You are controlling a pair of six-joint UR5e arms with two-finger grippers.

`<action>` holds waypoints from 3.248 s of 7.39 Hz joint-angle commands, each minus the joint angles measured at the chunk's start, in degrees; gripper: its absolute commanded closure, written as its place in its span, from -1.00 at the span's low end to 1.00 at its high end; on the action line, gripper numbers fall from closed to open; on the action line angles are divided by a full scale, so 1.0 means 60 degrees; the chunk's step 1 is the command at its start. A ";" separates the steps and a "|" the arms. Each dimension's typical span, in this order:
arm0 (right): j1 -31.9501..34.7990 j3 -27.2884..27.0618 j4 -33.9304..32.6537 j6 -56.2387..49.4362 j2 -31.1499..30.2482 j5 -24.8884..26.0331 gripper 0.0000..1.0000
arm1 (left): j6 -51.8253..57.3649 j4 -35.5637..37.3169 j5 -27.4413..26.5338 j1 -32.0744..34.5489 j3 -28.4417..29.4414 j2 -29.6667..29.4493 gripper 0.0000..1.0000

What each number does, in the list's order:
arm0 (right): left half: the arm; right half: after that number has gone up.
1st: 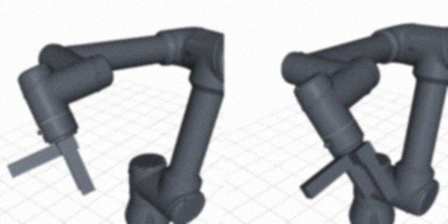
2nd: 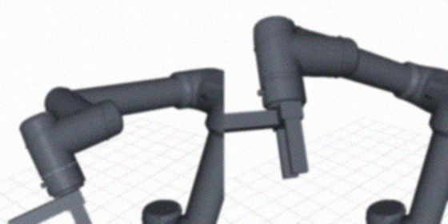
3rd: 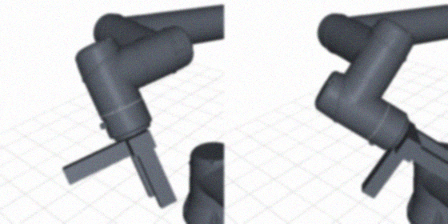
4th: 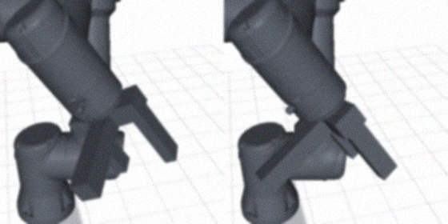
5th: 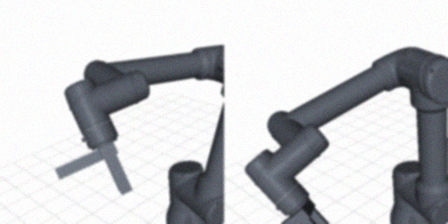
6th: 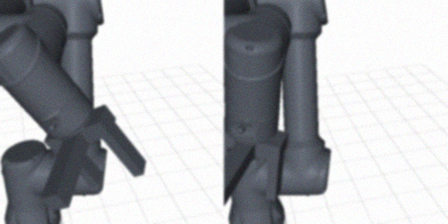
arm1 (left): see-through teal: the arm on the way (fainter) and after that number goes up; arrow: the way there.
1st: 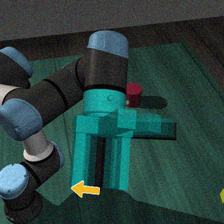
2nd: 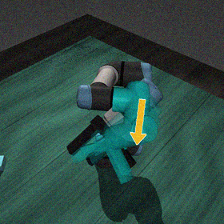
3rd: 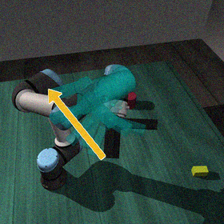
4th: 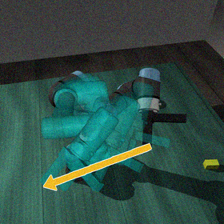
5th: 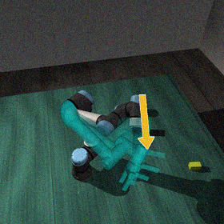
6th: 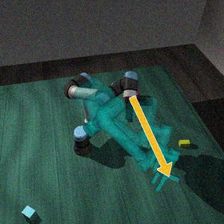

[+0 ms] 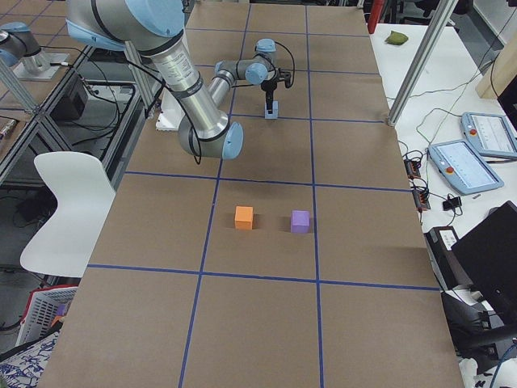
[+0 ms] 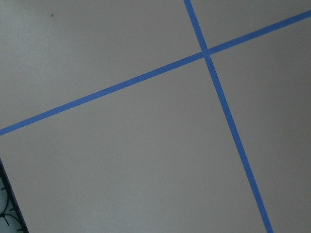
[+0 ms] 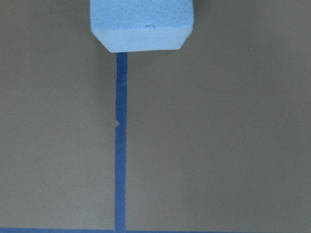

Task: Place blue block between orange and purple blocks
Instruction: 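Lower the right gripper onto the light blue cube and grasp it, then carry the light blue cube with the right gripper toward the purple cube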

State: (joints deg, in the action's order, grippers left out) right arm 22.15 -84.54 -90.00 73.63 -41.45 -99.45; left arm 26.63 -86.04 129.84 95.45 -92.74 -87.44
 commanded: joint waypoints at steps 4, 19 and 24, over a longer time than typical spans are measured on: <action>0.0231 -0.0059 -0.0015 -0.0143 0.0009 -0.0121 0.66 | -0.0029 0.0014 0.0407 0.0000 0.0061 0.0057 -1.00; 0.6026 -0.2302 0.6956 -0.3312 -0.9687 -0.3997 0.69 | -0.2036 -0.0073 0.0597 0.0000 -0.0320 0.0174 -1.00; 0.4614 -0.2229 0.7558 -0.2780 -1.0069 -0.2673 -0.99 | -0.2036 -0.0059 0.0612 0.0000 -0.0408 0.0232 -1.00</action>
State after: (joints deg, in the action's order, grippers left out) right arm 50.35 -98.05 -45.41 56.95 -101.63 -115.83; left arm 14.41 -86.40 133.44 95.45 -95.15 -86.15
